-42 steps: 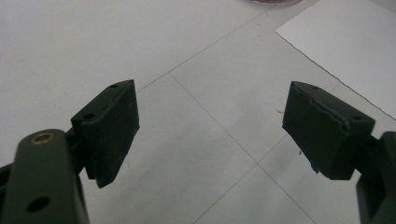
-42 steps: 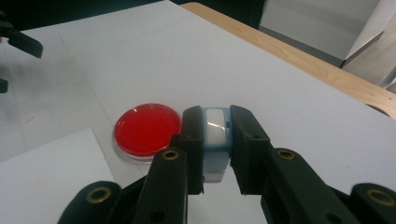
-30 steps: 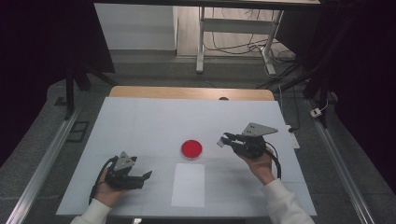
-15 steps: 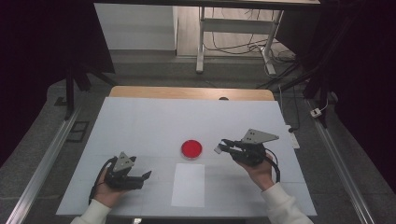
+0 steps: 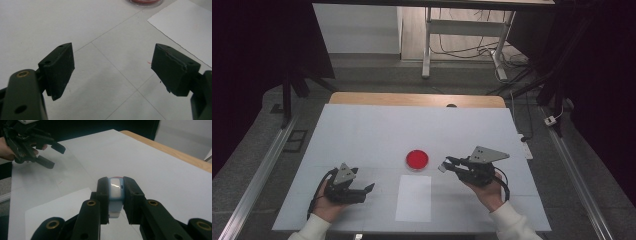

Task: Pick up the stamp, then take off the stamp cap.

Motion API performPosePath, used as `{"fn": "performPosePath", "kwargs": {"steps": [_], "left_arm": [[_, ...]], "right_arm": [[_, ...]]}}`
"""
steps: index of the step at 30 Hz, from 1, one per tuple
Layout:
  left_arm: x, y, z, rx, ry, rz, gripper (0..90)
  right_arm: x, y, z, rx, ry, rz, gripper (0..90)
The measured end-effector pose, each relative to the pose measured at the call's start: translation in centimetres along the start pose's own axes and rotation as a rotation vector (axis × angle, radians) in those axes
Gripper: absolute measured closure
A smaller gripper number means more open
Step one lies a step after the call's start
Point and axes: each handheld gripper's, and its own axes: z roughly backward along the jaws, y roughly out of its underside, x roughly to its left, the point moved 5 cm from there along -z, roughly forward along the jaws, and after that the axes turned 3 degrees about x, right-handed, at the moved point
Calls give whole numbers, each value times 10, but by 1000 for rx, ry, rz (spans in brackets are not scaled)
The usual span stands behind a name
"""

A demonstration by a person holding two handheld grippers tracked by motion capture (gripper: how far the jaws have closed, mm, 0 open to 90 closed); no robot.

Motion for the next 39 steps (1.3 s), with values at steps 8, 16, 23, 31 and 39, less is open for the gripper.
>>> {"fn": "performPosePath", "kwargs": {"steps": [8,16,23,31,39], "left_arm": [[-2,-1,-2,3,2,-8,188],[-2,-1,-2,6,2,-12,188],[-3,-1,-3,6,1,-12,188],[-4,-3,-3,-2,0,-10,188],[-8,-7,-3,-14,7,-19,188]], "right_arm": [[7,7,-9,11,-27,-11,750],[14,7,-13,0,-60,-22,750],[21,6,-16,-8,-83,-23,750],[19,5,-14,-18,-74,-29,750],[18,5,-13,-26,-70,-42,750]]}}
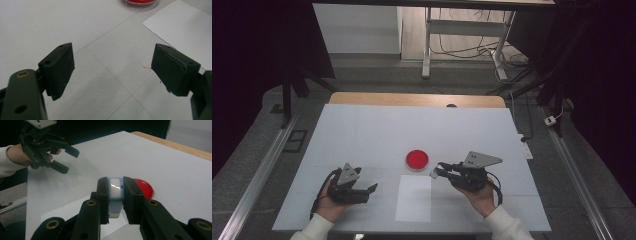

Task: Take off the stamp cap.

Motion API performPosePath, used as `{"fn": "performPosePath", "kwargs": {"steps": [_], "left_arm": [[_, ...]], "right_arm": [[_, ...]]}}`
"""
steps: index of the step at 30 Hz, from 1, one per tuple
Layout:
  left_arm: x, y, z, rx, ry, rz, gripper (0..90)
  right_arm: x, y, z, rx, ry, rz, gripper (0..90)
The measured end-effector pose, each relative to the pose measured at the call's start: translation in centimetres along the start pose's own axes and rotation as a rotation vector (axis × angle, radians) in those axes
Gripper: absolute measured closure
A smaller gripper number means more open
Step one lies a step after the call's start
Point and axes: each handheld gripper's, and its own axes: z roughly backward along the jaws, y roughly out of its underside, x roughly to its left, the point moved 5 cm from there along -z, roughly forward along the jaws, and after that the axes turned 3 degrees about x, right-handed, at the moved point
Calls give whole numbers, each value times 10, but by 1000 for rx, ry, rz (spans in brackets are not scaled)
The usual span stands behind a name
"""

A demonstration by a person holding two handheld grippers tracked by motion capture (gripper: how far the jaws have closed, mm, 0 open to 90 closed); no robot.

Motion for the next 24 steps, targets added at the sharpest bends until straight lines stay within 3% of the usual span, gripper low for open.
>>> {"fn": "performPosePath", "kwargs": {"steps": [24], "left_arm": [[-24,-23,-8,-32,57,-50,190]], "right_arm": [[3,0,-5,4,5,-4,750]]}}
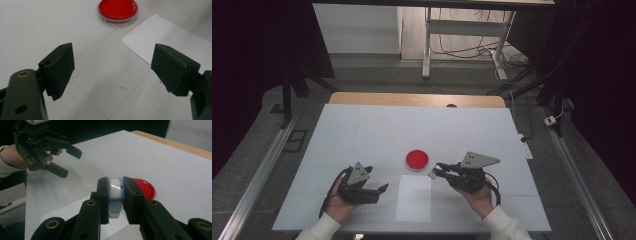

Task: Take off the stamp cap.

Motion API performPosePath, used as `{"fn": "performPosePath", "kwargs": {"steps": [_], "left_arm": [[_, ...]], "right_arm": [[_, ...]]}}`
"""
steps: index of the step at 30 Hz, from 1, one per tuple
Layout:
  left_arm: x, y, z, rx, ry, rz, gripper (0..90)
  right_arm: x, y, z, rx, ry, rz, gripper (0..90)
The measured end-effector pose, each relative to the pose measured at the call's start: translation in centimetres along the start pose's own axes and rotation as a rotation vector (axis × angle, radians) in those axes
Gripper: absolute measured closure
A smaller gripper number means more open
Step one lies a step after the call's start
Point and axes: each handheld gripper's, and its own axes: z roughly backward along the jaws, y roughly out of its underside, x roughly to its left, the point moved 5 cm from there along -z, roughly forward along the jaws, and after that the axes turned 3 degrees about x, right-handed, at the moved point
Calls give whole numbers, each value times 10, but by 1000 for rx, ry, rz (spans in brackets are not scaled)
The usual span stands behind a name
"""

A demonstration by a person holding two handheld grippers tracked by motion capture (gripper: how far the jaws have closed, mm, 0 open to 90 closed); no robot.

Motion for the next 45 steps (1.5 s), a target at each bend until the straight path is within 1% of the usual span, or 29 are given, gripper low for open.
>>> {"fn": "performPosePath", "kwargs": {"steps": [5,10,15,21,34,45], "left_arm": [[-4,-2,-4,10,9,-10,190],[-7,-7,-8,7,22,-16,190],[-8,-16,-13,-11,46,2,190],[-16,-25,-21,-11,56,-23,191],[-34,-37,-31,-5,78,-73,191],[-43,-45,-38,-10,88,-85,191]], "right_arm": [[2,0,-1,2,-6,-1,750],[3,-1,-2,1,-10,2,750],[4,-1,-4,-1,-11,0,750],[5,-1,-5,3,-13,5,750],[5,0,-7,3,-7,1,750],[5,0,-8,5,1,-4,750]]}}
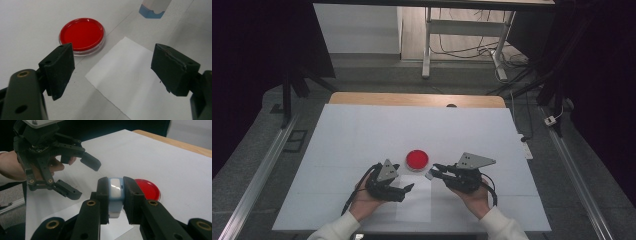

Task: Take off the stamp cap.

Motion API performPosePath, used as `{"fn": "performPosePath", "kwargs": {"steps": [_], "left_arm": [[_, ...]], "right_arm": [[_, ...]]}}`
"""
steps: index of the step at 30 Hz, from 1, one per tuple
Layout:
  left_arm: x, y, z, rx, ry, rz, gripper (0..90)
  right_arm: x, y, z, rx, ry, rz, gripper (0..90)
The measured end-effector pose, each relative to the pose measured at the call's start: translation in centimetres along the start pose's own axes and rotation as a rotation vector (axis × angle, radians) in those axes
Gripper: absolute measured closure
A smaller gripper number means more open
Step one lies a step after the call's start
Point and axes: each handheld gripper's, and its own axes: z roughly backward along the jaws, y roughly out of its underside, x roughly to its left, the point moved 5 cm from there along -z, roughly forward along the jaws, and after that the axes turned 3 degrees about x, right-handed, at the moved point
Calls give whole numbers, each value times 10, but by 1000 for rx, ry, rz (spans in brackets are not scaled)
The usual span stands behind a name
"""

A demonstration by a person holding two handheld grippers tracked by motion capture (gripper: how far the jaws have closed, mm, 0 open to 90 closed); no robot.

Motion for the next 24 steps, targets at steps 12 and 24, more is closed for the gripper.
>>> {"fn": "performPosePath", "kwargs": {"steps": [12,24], "left_arm": [[-9,-10,-9,1,15,-23,191],[-11,-16,-18,-2,15,-25,193]], "right_arm": [[2,0,-3,-4,0,-2,750],[3,2,-6,-4,15,-18,750]]}}
